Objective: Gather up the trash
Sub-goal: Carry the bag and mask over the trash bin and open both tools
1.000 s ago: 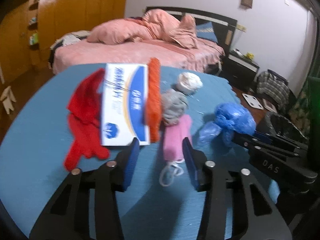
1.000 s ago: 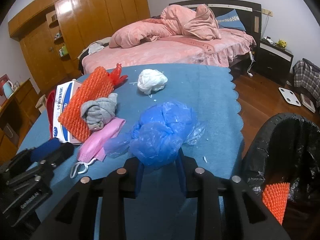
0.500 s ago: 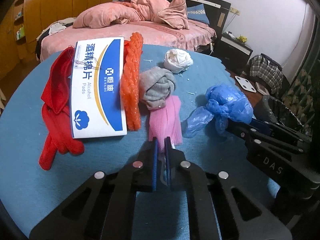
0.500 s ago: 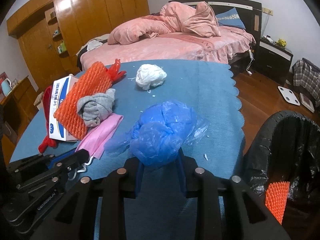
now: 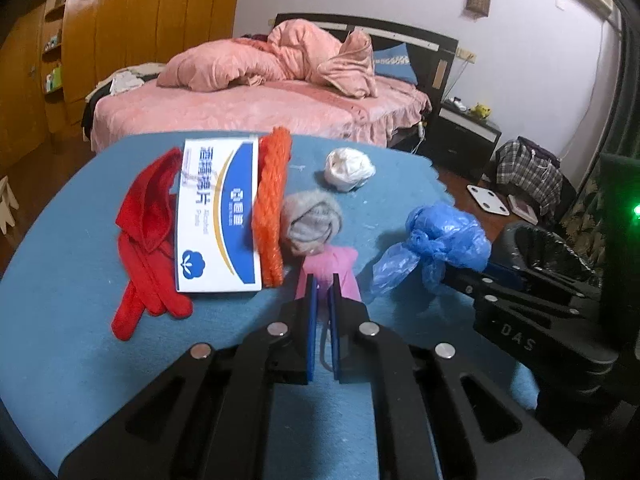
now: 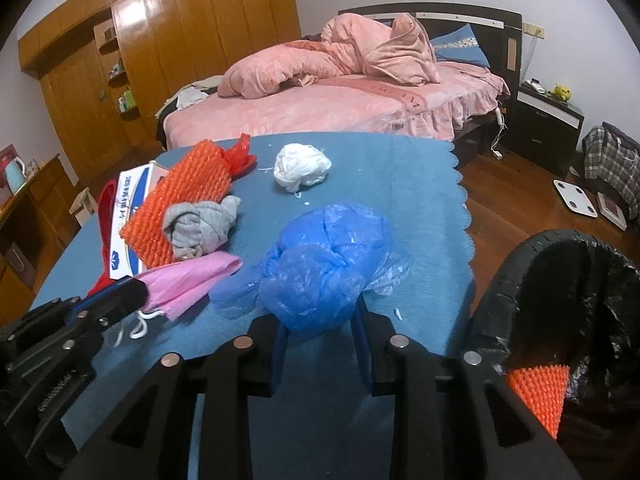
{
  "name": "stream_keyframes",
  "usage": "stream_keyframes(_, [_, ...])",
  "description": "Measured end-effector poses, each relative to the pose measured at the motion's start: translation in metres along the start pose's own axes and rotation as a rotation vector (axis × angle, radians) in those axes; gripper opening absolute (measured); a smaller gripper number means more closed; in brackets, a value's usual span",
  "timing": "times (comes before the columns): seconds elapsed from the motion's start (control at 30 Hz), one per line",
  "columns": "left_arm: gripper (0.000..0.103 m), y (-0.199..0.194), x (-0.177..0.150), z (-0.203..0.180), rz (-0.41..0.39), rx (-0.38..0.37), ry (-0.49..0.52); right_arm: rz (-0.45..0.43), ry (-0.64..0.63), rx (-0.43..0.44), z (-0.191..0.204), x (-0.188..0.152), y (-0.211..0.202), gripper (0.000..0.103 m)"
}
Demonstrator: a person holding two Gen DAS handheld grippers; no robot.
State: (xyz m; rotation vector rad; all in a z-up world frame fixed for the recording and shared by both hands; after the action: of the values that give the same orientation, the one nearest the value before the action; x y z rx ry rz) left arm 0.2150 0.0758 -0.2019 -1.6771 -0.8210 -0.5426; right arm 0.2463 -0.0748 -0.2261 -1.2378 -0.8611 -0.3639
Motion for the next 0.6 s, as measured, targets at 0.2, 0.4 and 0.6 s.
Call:
stream_keyframes(0.2, [0.005, -0.024, 0.003, -0.011, -0.038, -0.037, 0.014, -0.022, 0.01, 0.011, -0.003, 0.002, -0.015, 0.029])
stream_keyframes(0.4, [0.005, -0.047, 0.007, -0.023, -0.085, -0.061, 0.034, -0.057, 0.005, 0.012, -0.005, 0.007, -0.035, 0.029])
stream_keyframes(0.6, [0.005, -0.066, 0.018, -0.038, -0.134, -0.073, 0.053, -0.093, 0.002, -0.01, -0.013, 0.01, -0.06, 0.029])
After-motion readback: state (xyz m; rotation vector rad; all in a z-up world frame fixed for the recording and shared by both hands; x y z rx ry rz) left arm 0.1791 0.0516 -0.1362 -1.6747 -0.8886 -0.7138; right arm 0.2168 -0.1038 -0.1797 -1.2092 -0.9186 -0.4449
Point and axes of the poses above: each gripper's, at about its wrist camera, not at the fingertips, and y roughly the way its jaws point, z to its left, x to its top, the point moved 8 cm from there along y, roughly the way its jaws point, and after that the axes turned 8 degrees about -y, right-handed, at the moved point
